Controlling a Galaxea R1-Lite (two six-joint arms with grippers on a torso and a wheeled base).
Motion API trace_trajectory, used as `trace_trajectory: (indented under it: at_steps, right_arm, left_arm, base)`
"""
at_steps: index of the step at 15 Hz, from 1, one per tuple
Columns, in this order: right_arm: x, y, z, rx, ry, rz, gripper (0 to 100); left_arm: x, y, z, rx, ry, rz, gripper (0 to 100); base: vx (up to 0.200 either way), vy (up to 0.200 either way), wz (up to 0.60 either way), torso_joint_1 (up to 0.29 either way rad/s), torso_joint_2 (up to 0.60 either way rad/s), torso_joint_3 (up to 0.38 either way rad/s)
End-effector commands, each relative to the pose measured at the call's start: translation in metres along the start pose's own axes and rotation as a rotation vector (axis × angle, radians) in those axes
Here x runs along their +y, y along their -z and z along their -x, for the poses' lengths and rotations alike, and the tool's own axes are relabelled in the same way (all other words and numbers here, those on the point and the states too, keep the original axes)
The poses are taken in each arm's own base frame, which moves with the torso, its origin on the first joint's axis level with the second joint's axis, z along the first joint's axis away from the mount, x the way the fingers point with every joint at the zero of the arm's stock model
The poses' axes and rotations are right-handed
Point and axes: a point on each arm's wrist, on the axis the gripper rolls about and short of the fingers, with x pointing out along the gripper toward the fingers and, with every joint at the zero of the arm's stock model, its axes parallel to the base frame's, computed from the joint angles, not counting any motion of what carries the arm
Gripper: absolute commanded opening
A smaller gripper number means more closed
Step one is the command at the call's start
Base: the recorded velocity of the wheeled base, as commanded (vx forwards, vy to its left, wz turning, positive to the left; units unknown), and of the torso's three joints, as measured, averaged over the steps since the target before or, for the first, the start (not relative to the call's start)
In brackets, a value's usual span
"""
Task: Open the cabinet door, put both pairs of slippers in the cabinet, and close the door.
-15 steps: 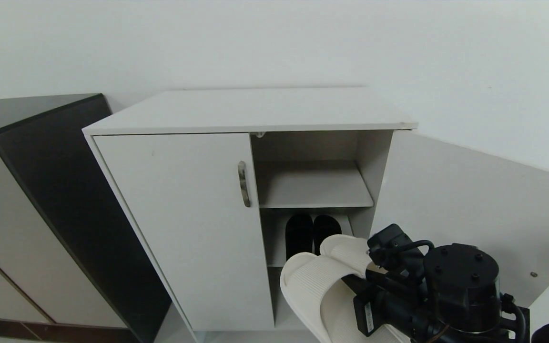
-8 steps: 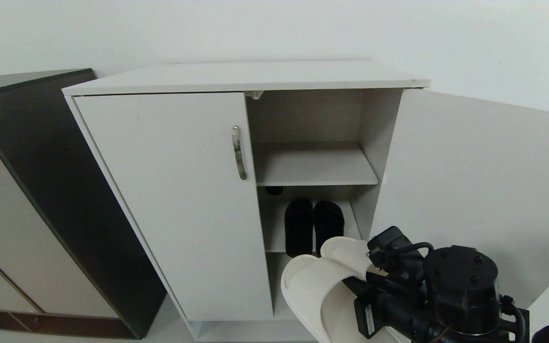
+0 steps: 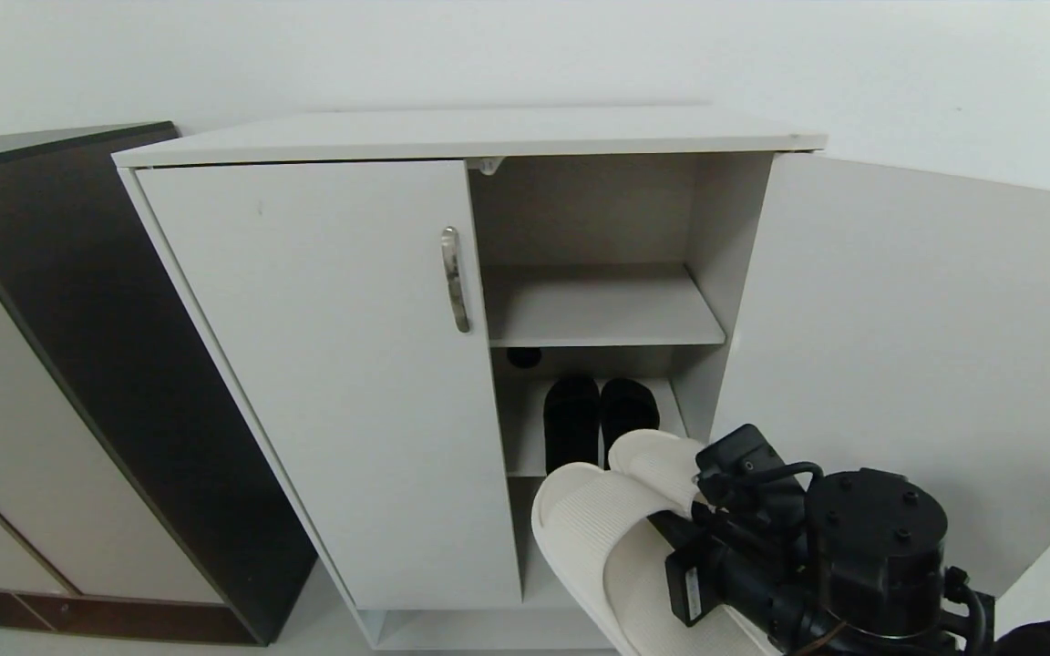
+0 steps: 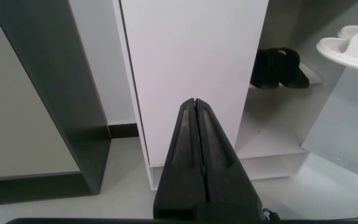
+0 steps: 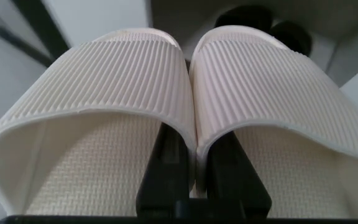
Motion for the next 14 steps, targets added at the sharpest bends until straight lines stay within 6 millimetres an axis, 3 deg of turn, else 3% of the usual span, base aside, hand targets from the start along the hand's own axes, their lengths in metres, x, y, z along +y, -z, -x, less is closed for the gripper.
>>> trace_trajectory:
  at_steps: [1,2,5,7,9,14]
  right_arm:
    - [0.012,-0.015,-0.043,-0.016,0.16,-0.006,0]
    - [0.015,-0.029,-0.053,0.019,0.233,-0.017,0]
    - [0.036,-0.086,-0.056,0.071,0.356,-0.109,0]
    - [0.046,-0.113,-0.061,0.068,0.432,-0.172,0]
    - [0.047,-0.122,-0.069,0.03,0.508,-0.185,0]
    - [0.046,-0.123,-0.068,0.03,0.509,-0.162,0]
  left_arm:
    - [0.0,0.0,0.0,0.0,0.001,-0.001,0]
    - [0.0,0.0,0.0,0.0,0.001,-0.001,0]
    - [0.0,0.0,0.0,0.0,0.001,-0.001,0]
    - [0.0,0.0,0.0,0.0,0.001,-0.001,0]
    - [0.0,0.0,0.0,0.0,0.001,-0.001,0]
    - [0.0,0.0,0.0,0.0,0.001,-0.001,0]
  base:
    - [0.0,0.0,0.0,0.0,0.0,0.0]
    - [0.0,0.0,0.0,0.0,0.0,0.0]
    - [0.0,0.0,0.0,0.0,0.0,0.0]
    - [0.0,0.0,0.0,0.0,0.0,0.0]
    - [0.0,0.0,0.0,0.0,0.0,0.0]
    - [0.0,0.0,0.0,0.0,0.0,0.0]
